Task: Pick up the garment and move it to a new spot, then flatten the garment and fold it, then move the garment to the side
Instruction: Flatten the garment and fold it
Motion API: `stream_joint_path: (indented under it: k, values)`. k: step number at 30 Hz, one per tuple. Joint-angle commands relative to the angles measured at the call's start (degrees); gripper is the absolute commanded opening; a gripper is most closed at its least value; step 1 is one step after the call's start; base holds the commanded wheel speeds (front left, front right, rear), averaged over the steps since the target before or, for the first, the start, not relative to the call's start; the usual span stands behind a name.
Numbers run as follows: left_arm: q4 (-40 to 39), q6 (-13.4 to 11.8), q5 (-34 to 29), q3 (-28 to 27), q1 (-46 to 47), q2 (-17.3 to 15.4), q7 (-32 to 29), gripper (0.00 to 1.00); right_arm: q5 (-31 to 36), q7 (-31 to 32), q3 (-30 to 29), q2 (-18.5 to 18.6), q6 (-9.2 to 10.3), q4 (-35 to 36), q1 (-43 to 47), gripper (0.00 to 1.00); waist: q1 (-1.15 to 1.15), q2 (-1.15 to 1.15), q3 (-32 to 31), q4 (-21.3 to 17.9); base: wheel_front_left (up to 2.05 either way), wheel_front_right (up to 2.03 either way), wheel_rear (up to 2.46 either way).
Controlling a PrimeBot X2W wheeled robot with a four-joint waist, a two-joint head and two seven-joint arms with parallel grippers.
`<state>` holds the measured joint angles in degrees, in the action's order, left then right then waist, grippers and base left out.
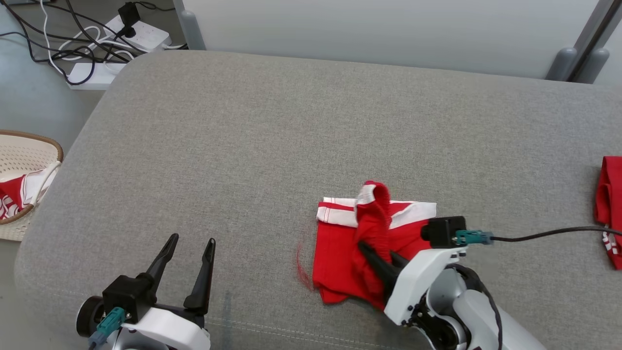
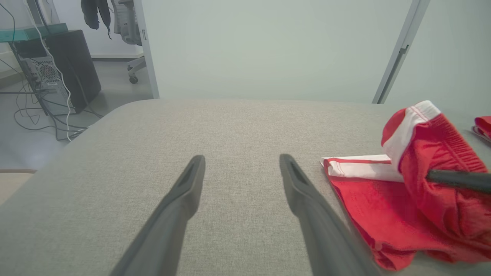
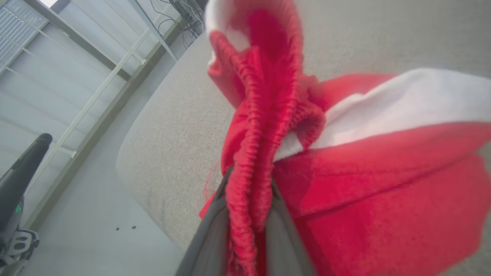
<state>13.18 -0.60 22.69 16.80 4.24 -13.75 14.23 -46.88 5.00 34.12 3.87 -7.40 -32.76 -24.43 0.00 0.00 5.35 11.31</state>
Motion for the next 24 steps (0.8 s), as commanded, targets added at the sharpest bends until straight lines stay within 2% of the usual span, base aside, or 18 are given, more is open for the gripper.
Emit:
stream_joint_path:
  k: [1, 10, 15, 19, 24]
  values:
    - [-1.1, 0.3, -0.8, -2.1, 3.2, -0.8, 0.8, 1.00, -1.1, -1.4, 2.2, -1.0, -0.09, 0.9, -2.4, 1.00, 0.00, 0.00, 0.2, 0.1, 0.00, 0.00, 0.00]
    - [-0.8, 1.0, -1.4, -3.0, 3.6, 0.0, 0.8, 1.00, -6.6, -6.3, 10.2, -1.0, -0.09, 1.3, -6.5, 1.00, 0.00, 0.00, 0.5, 0.0, 0.00, 0.00, 0.00]
    - [-0.9, 1.1, -1.8, -4.2, 3.2, 0.4, 0.8, 1.00, -4.4, -13.2, 12.0, -1.0, -0.09, 3.8, -8.5, 1.00, 0.00, 0.00, 0.5, -0.8, 0.00, 0.00, 0.00]
    - [-1.2, 0.9, -2.2, -5.6, 2.8, 0.5, 0.8, 1.00, 3.4, -18.6, 8.5, 1.4, -0.09, 4.6, -8.4, 1.00, 0.00, 0.00, 0.2, -2.3, 0.00, 0.00, 0.00]
    - [-1.8, 0.6, -2.7, -7.0, 2.1, 0.6, 0.8, 1.00, 14.9, -19.9, -3.7, 5.0, -0.09, 7.2, -3.7, 1.00, 0.00, 0.00, -0.5, -4.0, 0.00, 0.00, 0.00]
